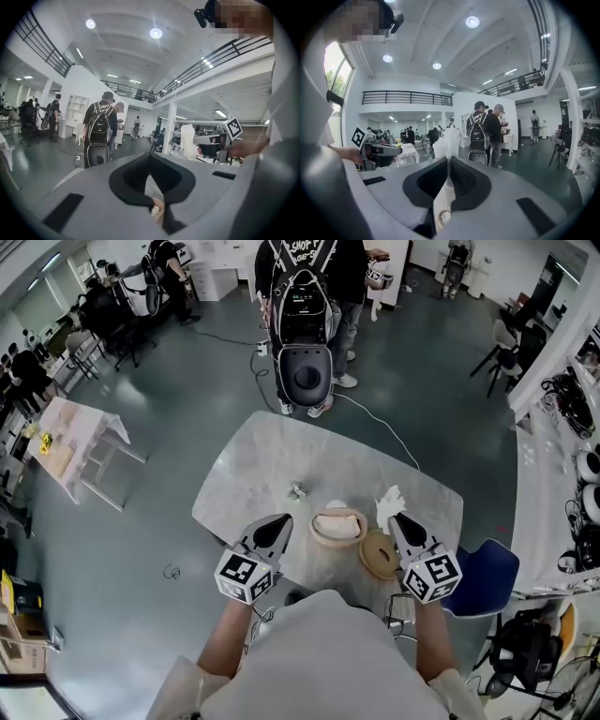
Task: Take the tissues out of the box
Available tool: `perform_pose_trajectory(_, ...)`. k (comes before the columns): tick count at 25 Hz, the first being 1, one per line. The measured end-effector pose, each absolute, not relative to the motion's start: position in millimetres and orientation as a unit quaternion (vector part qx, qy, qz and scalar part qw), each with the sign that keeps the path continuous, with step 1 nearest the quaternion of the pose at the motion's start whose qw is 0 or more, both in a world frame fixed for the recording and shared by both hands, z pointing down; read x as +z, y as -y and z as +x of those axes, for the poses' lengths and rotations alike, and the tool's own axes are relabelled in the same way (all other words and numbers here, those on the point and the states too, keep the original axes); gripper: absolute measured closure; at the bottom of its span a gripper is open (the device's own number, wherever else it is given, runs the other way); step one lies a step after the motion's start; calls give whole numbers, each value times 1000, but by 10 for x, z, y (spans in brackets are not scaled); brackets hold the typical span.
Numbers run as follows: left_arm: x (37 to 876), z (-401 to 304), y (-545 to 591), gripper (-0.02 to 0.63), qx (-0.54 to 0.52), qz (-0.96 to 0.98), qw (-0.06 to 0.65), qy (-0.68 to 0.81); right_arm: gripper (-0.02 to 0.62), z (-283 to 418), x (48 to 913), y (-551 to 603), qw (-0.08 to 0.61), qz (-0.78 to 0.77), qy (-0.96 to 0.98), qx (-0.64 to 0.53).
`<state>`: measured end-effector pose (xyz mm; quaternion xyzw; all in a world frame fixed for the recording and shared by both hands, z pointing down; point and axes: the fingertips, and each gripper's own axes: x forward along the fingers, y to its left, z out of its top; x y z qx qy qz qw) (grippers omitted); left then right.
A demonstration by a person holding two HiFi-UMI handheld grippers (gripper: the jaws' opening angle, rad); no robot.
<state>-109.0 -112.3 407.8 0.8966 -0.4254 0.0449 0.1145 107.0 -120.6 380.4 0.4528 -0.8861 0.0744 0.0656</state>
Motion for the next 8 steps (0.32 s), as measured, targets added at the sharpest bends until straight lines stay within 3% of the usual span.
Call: perform_pose_trajectory(8,4063,-1126,1082,597,39,893,119,433,554,1078,3788,1142,57,450,888,83)
